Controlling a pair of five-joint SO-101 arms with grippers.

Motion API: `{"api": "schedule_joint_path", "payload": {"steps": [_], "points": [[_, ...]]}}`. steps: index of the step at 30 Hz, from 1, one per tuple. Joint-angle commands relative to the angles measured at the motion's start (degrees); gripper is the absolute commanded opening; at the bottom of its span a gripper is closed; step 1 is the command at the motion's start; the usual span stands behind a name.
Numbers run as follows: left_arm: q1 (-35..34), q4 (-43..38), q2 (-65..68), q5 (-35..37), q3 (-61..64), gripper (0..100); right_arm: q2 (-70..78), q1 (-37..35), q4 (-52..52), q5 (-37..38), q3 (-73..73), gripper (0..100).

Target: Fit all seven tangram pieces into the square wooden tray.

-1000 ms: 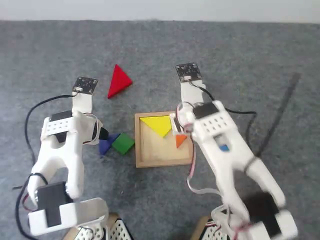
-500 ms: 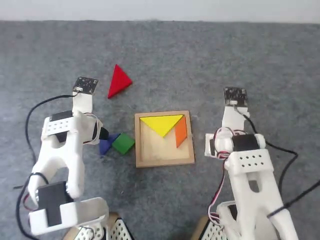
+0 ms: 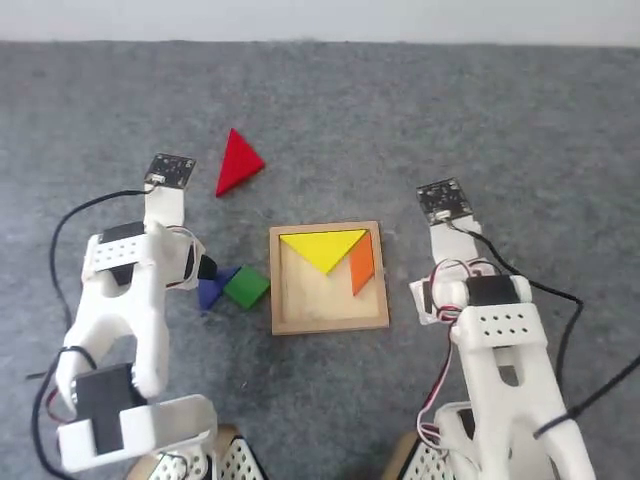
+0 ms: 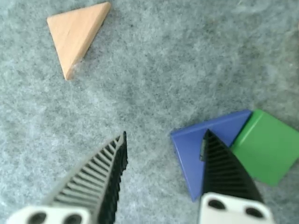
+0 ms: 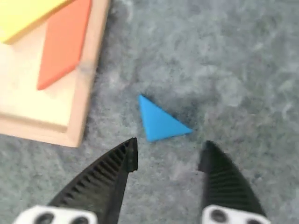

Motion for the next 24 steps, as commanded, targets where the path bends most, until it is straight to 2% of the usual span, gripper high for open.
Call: {"api": "schedule_joint_path", "payload": {"steps": [1,3,6,8,10,15,21,24], "points": [[-0.44,-5.10,-8.18,0.00,5.58,21,-2.59,2.86,-1.01,0.70,-0.53,3.5],[-0.44,-7.03,-14.33,0.09,9.80,20,-2.95,3.38,-0.84,0.70,-0.62,1.1],[-0.44,-9.76,-22.15,0.62,14.90,26,-2.77,3.56,-0.57,0.53,-0.62,2.9],[-0.44,-10.02,-25.14,1.05,15.96,31,-2.33,3.65,-0.57,0.79,-0.53,3.1],[-0.26,-9.14,-25.05,0.00,14.29,31,-2.33,4.70,-0.57,0.79,-0.44,3.1],[2.73,7.91,-15.03,-11.25,-0.31,30,-2.33,6.02,-1.10,0.79,1.58,3.1],[0.26,5.36,-2.11,-30.33,-6.55,31,-2.42,6.11,-1.10,0.88,3.08,3.2],[-0.26,4.92,2.64,-34.02,-7.78,31,-2.68,5.93,-2.33,0.88,4.22,3.2]]}}
